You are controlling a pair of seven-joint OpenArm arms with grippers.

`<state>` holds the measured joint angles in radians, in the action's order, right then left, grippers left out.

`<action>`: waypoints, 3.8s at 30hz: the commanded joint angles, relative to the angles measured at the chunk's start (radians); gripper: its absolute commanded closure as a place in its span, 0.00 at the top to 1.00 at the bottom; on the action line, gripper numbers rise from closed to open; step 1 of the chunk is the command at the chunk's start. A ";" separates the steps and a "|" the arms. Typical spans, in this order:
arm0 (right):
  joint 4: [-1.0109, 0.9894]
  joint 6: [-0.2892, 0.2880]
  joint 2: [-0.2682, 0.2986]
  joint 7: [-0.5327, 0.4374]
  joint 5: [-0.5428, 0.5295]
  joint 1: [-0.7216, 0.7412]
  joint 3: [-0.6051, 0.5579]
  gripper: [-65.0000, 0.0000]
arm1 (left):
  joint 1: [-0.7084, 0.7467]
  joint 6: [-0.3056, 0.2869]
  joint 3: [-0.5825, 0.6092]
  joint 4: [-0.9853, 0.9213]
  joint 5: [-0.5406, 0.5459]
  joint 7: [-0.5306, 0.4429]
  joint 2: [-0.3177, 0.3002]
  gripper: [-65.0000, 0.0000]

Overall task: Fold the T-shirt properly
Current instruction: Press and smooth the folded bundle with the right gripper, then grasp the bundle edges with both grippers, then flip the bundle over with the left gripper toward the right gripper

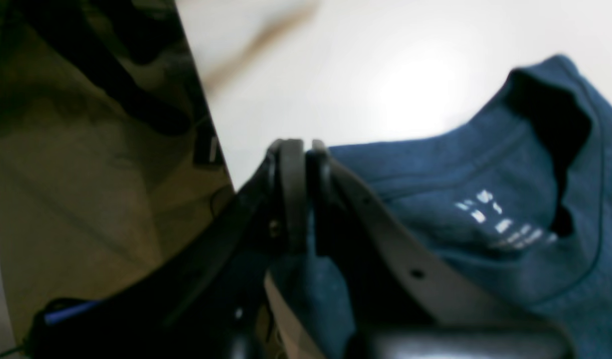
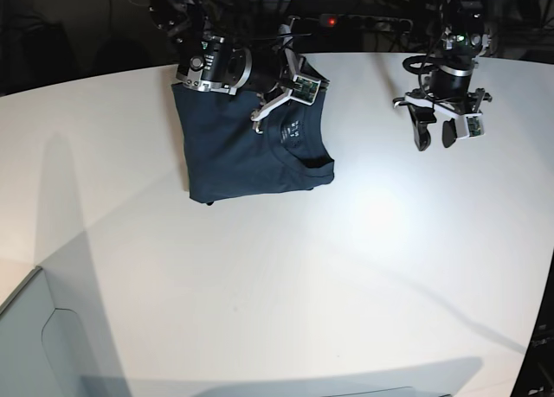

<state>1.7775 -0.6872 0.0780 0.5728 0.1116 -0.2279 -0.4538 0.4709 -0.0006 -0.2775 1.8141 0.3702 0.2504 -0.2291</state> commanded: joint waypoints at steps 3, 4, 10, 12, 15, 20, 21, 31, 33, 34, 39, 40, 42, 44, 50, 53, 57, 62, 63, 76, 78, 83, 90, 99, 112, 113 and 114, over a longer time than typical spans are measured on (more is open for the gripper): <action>0.015 -0.011 -0.005 -0.020 -0.017 0.002 0.000 0.02 | 0.004 0.000 -0.006 0.019 0.006 -0.026 -0.005 0.46; 0.018 -0.011 -0.005 -0.020 -0.017 0.002 0.000 0.04 | 0.004 0.000 -0.006 0.019 0.006 -0.026 -0.005 0.46; 0.063 -0.011 0.019 -0.030 -0.023 -0.008 0.003 0.35 | 0.004 0.000 -0.006 0.022 0.006 -0.026 -0.005 0.46; 0.101 -0.011 0.033 -0.041 -0.025 -0.011 0.025 0.42 | 0.004 0.000 -0.006 0.022 0.006 -0.026 -0.005 0.46; 0.173 -0.011 0.030 -0.043 -0.025 -0.038 0.119 0.44 | 0.013 0.000 -0.006 0.025 0.010 -0.026 -0.003 0.46; 0.216 -0.011 0.021 -0.043 -0.025 -0.047 0.289 0.44 | 0.064 0.000 -0.001 0.098 0.146 -0.026 -0.005 0.52; 0.215 -0.011 0.019 -0.043 -0.025 -0.047 0.332 0.44 | 0.073 0.000 0.004 0.108 0.195 -0.026 -0.006 0.55; 0.189 -0.011 0.004 -0.040 -0.025 -0.049 0.528 0.44 | 0.073 0.000 0.208 0.059 0.381 -0.026 -0.002 0.62; 0.172 -0.011 0.004 -0.040 -0.025 -0.052 0.544 0.44 | 0.064 0.000 0.263 0.025 0.381 -0.033 0.000 0.62; 0.166 -0.011 0.004 -0.040 -0.025 -0.054 0.547 0.44 | 0.048 0.000 0.289 0.006 0.381 -0.035 0.001 0.62; 0.141 -0.011 0.007 -0.040 -0.023 -0.055 0.547 0.44 | -0.002 0.000 0.352 -0.072 0.381 -0.027 0.037 0.62; 0.138 -0.011 0.007 -0.040 -0.023 -0.055 0.547 0.44 | -0.010 0.000 0.366 -0.080 0.381 -0.027 0.043 0.62; 0.134 -0.011 0.007 -0.040 -0.023 -0.055 0.547 0.44 | -0.028 0.000 0.387 -0.084 0.381 -0.027 0.046 0.62; 0.126 -0.011 0.007 -0.040 -0.023 -0.055 0.547 0.44 | -0.044 0.000 0.412 -0.084 0.381 -0.027 0.046 0.62; 0.120 -0.011 0.007 -0.040 -0.023 -0.054 0.547 0.43 | -0.108 0.000 0.461 -0.141 0.381 -0.027 0.046 0.61; 0.123 -0.011 0.006 -0.040 -0.023 -0.046 0.548 0.34 | -0.133 0.000 0.481 -0.196 0.382 -0.027 0.046 0.55; 0.124 -0.011 0.004 -0.040 -0.023 -0.041 0.567 0.18 | -0.146 0.000 0.510 -0.224 0.382 -0.030 0.046 0.41; 0.146 -0.011 0.001 -0.040 -0.023 -0.011 0.579 0.19 | -0.168 0.000 0.556 -0.245 0.382 -0.032 0.047 0.33; 0.152 -0.011 0.001 -0.037 -0.023 -0.003 0.579 0.19 | -0.172 0.000 0.561 -0.256 0.382 -0.030 0.047 0.32; 0.011 -0.011 0.006 -0.041 -0.023 0.115 0.580 0.01 | -0.222 -0.002 0.613 -0.331 0.382 -0.032 0.047 0.00; -0.017 -0.011 0.006 -0.046 -0.023 0.115 0.580 0.00 | -0.222 -0.002 0.613 -0.330 0.382 -0.033 0.047 0.00; -0.152 -0.011 0.007 -0.175 -0.019 0.112 0.580 0.00 | -0.222 -0.002 0.610 -0.328 0.382 -0.033 0.047 0.00; -0.296 -0.011 0.042 -0.299 -0.023 0.114 0.582 0.00 | -0.222 -0.002 0.608 -0.330 0.382 -0.033 0.043 0.00; -0.047 -0.011 -0.005 -0.310 -0.025 0.017 0.732 0.00 | -0.225 -0.002 0.605 -0.331 0.382 -0.033 0.038 0.00; -0.179 -0.011 -0.024 -0.323 -0.025 -0.084 0.729 0.00 | -0.235 -0.002 0.605 -0.328 0.382 -0.027 0.037 0.00; -0.179 -0.011 -0.022 -0.334 -0.025 -0.084 0.732 0.00 | -0.235 -0.002 0.605 -0.328 0.382 -0.027 0.035 0.00; -0.172 -0.011 -0.022 -0.350 -0.025 -0.084 0.735 0.00 | -0.237 -0.002 0.605 -0.328 0.381 -0.026 0.035 0.00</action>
<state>1.5894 -0.6872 0.0471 0.2348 0.0925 -0.3149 0.2768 0.2348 -0.0082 0.3290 1.4780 0.7418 0.2211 -0.1913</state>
